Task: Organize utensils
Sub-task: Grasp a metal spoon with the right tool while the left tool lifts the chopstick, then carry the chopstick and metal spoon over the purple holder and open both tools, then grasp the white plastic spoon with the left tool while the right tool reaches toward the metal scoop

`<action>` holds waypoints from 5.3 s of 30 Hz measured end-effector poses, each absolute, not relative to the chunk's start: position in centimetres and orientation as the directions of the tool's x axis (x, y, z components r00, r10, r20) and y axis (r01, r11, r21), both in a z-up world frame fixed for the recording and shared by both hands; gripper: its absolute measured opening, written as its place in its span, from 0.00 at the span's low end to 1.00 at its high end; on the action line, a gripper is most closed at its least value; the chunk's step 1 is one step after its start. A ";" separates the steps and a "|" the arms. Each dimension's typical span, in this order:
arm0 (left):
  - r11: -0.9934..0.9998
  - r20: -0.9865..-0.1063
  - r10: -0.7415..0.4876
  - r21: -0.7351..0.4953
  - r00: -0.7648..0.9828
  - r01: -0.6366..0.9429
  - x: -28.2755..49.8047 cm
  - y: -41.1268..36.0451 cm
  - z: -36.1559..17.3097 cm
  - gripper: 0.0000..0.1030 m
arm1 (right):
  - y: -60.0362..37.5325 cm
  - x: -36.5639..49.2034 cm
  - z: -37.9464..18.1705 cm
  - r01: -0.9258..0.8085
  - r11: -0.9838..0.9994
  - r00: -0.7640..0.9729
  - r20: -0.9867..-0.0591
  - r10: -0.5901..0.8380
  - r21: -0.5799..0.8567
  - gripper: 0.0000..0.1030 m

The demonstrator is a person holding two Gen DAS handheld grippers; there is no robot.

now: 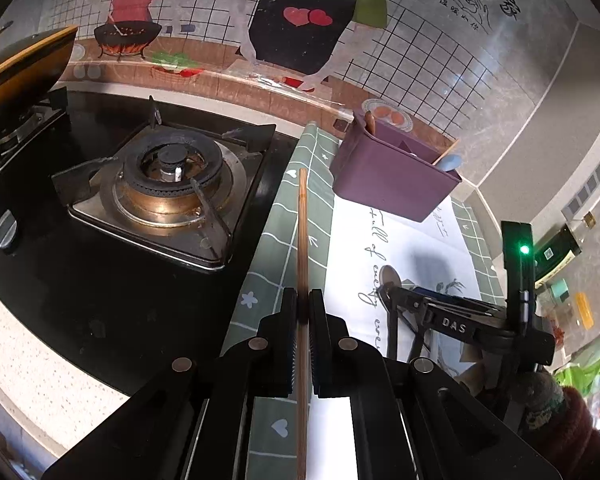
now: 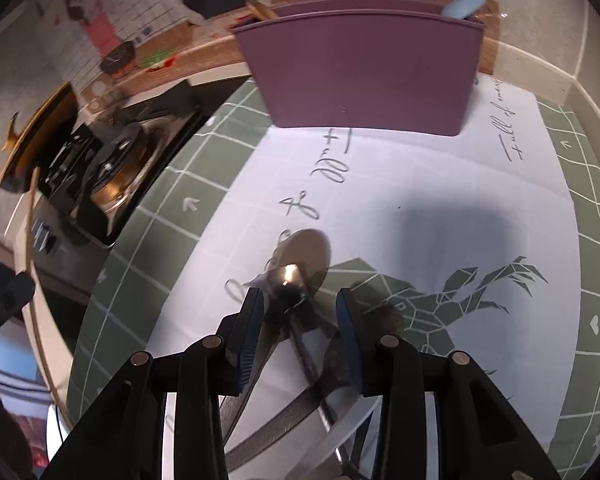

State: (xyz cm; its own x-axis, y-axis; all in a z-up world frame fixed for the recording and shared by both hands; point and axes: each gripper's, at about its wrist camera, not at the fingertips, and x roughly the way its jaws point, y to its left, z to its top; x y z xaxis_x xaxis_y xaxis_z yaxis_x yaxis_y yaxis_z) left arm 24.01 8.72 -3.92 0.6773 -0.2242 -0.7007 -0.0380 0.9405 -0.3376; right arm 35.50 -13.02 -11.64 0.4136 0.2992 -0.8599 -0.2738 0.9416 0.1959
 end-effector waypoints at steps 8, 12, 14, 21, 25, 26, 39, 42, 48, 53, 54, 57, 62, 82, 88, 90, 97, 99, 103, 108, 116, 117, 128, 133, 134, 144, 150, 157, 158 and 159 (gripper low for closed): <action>0.944 -0.704 -0.224 -0.329 0.674 -0.030 24.5 8.6 -3.9 0.05 | -10.3 37.2 -12.3 -0.224 0.968 0.432 -0.879 0.203 0.114 0.36; 0.946 -0.702 -0.230 -0.325 0.674 -0.015 24.4 8.4 -3.6 0.05 | -8.3 36.6 -12.5 -0.282 0.959 0.451 -0.881 0.140 0.008 0.31; 0.945 -0.697 -0.241 -0.326 0.675 0.000 24.4 8.2 -3.4 0.05 | -8.2 36.0 -12.3 -0.324 0.946 0.444 -0.881 0.162 0.011 0.31; 0.931 -0.685 -0.304 -0.362 0.662 0.053 24.4 7.8 -3.0 0.05 | -11.6 33.1 -8.9 -0.328 0.938 0.494 -0.827 0.268 0.108 0.31; 0.919 -0.668 -0.349 -0.380 0.657 0.103 24.4 7.3 -2.3 0.05 | -13.5 30.7 -6.4 -0.306 0.942 0.536 -0.793 0.290 0.137 0.31; 0.917 -0.664 -0.360 -0.381 0.655 0.117 24.5 7.1 -2.1 0.05 | -14.0 30.0 -5.8 -0.295 0.945 0.552 -0.782 0.290 0.142 0.31; 0.880 -0.559 -0.468 -0.367 0.685 0.301 26.5 4.9 3.7 0.05 | -16.2 26.6 0.2 -0.167 0.983 0.713 -0.680 0.170 0.071 0.31; 0.869 -0.454 -0.484 -0.349 0.748 0.351 28.0 4.5 9.0 0.05 | -16.9 27.0 5.2 -0.157 0.987 0.786 -0.602 0.141 0.027 0.31; 0.895 -0.235 -0.409 -0.292 0.882 0.337 32.2 2.4 16.7 0.05 | -18.4 29.7 17.6 -0.111 0.990 0.949 -0.305 0.081 -0.085 0.31; 0.936 -0.213 -0.285 -0.270 0.935 0.224 37.5 -0.3 15.6 0.05 | -19.3 35.1 19.1 -0.081 0.989 0.979 -0.196 0.055 -0.126 0.31; 0.944 -0.209 -0.259 -0.262 0.943 0.201 38.4 -0.9 15.0 0.05 | -19.4 36.3 18.7 -0.084 0.988 0.979 -0.198 0.058 -0.126 0.31; 0.958 -0.213 -0.196 -0.249 0.957 0.141 41.4 -2.0 12.5 0.05 | -20.2 41.0 16.0 -0.126 0.986 0.964 -0.248 0.096 -0.108 0.31; 0.972 -0.232 -0.123 -0.226 0.965 0.069 45.3 -3.0 8.5 0.05 | -19.9 45.9 11.7 -0.189 0.977 0.940 -0.307 0.150 -0.102 0.31; 0.963 -0.408 -0.154 -0.266 0.900 0.044 49.2 -2.7 -0.4 0.19 | -18.3 53.7 0.1 -0.376 0.927 0.782 -0.541 0.311 -0.011 0.32; 0.962 -0.468 -0.163 -0.272 0.868 0.034 45.2 -0.9 1.8 0.27 | -19.9 50.7 1.3 -0.357 0.933 0.757 -0.568 0.323 0.055 0.35; 0.962 -0.510 -0.172 -0.270 0.843 0.033 43.8 -0.2 2.4 0.28 | -20.6 48.8 1.9 -0.353 0.930 0.731 -0.592 0.340 0.100 0.35; 0.972 -0.598 -0.205 -0.215 0.775 0.091 36.7 2.2 1.7 0.29 | -20.6 42.1 1.5 -0.348 0.925 0.648 -0.674 0.354 0.151 0.37; 0.975 -0.615 -0.202 -0.196 0.762 0.100 34.6 2.9 0.8 0.30 | -20.2 39.4 0.5 -0.331 0.933 0.638 -0.697 0.329 0.138 0.37; 0.970 -0.668 -0.240 -0.191 0.704 0.149 31.2 3.5 -1.6 0.30 | -20.1 35.5 -1.2 -0.292 0.948 0.620 -0.730 0.289 0.127 0.37; 0.952 -0.713 -0.302 -0.189 0.632 0.241 28.0 3.1 -4.7 0.30 | -20.2 31.3 -3.6 -0.203 0.969 0.590 -0.771 0.237 0.143 0.37; 0.891 -0.729 -0.426 -0.237 0.536 0.387 22.4 -0.5 -7.6 0.30 | -20.8 25.4 -5.9 -0.100 0.992 0.566 -0.816 0.121 0.078 0.37; 0.883 -0.730 -0.437 -0.238 0.525 0.405 21.9 -1.1 -7.7 0.30 | -21.2 24.6 -6.0 -0.092 0.994 0.563 -0.819 0.107 0.066 0.37; 0.876 -0.789 -0.433 -0.254 0.436 0.410 22.9 -8.2 -9.3 0.24 | -25.8 21.2 -7.8 -0.071 0.992 0.565 -0.816 0.126 0.104 0.37; 0.901 -0.839 -0.369 -0.216 0.400 0.377 24.7 -9.7 -10.4 0.17 | -27.1 20.8 -8.9 -0.105 0.981 0.564 -0.803 0.192 0.161 0.37; 0.906 -0.849 -0.351 -0.202 0.396 0.371 24.9 -10.0 -10.7 0.17 | -27.1 20.8 -9.0 -0.117 0.982 0.568 -0.801 0.189 0.149 0.37; 0.935 -0.870 -0.276 -0.145 0.409 0.322 26.3 -10.8 -11.1 0.16 | -28.3 20.7 -9.4 -0.148 0.974 0.567 -0.793 0.224 0.170 0.37; 0.940 -0.858 -0.300 -0.191 0.417 0.283 26.5 -9.9 -10.8 0.08 | -28.8 20.8 -9.4 -0.151 0.973 0.563 -0.794 0.231 0.177 0.37; 0.951 -0.774 -0.308 -0.265 0.553 0.158 23.6 -3.6 -6.8 0.08 | -27.7 21.6 -9.2 -0.224 0.959 0.542 -0.797 0.268 0.171 0.37; 0.951 -0.764 -0.304 -0.276 0.569 0.138 23.3 -2.5 -6.4 0.08 | -26.9 22.1 -9.3 -0.253 0.953 0.527 -0.803 0.279 0.165 0.37; 0.951 -0.752 -0.297 -0.289 0.588 0.112 22.9 -1.4 -5.9 0.08 | -26.4 22.4 -9.2 -0.273 0.949 0.518 -0.806 0.285 0.161 0.37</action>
State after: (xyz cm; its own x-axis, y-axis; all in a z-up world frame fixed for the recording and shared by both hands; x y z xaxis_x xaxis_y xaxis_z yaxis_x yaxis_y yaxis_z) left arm 22.89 -1.35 -5.91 0.5884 -0.2972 -0.7520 0.1115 0.9509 -0.2886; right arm 22.45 -26.36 -9.21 0.5181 0.2855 -0.8063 -0.2726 0.9486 0.1607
